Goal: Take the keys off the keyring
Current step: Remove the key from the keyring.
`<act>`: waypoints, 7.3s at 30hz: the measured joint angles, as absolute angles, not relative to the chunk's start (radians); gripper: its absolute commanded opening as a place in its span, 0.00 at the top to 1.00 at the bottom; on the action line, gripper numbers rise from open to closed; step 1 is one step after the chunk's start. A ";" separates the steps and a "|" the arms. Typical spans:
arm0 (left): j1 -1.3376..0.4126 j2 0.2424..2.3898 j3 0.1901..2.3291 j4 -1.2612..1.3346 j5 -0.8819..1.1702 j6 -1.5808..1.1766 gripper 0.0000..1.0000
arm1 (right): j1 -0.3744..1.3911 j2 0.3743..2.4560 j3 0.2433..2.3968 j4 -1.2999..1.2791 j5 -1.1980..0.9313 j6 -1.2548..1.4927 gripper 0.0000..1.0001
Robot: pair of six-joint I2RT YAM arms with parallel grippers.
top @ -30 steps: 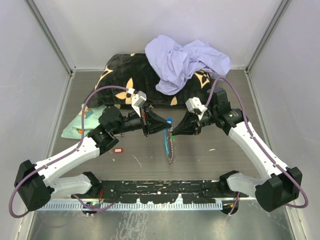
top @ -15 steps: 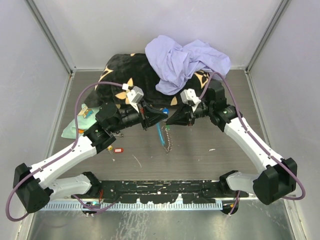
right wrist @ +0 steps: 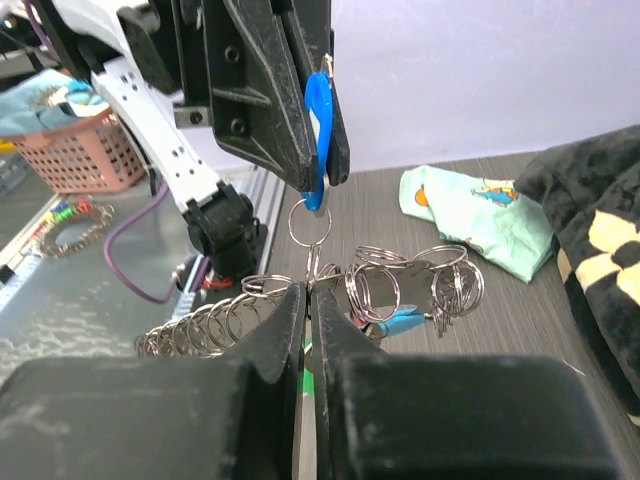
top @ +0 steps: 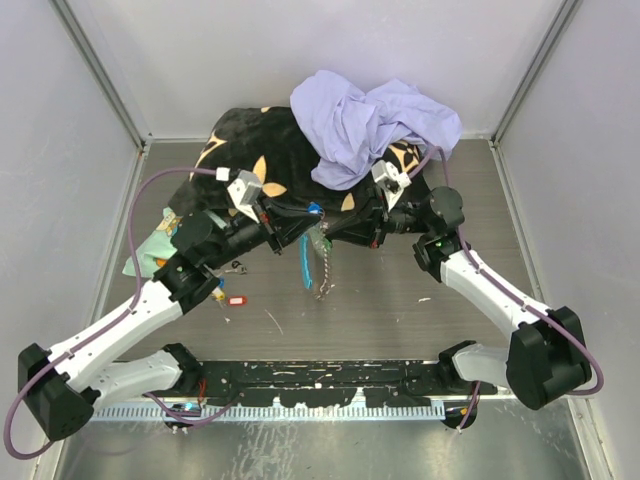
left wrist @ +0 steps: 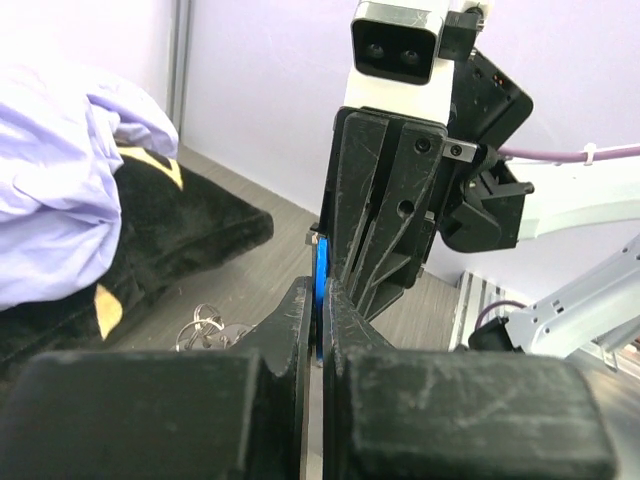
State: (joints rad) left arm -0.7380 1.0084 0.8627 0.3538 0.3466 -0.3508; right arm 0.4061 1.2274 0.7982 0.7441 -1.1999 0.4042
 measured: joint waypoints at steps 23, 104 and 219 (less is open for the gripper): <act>-0.734 0.946 0.616 0.690 0.221 -0.536 1.00 | 0.399 1.243 0.762 0.969 -1.111 0.762 0.99; -0.804 1.054 0.619 0.608 -0.147 -0.665 1.00 | 0.411 1.351 0.663 0.939 -0.727 0.827 0.99; -0.843 0.908 0.741 0.349 0.141 -0.651 1.00 | 0.430 1.228 1.271 -0.501 -1.251 -0.426 0.99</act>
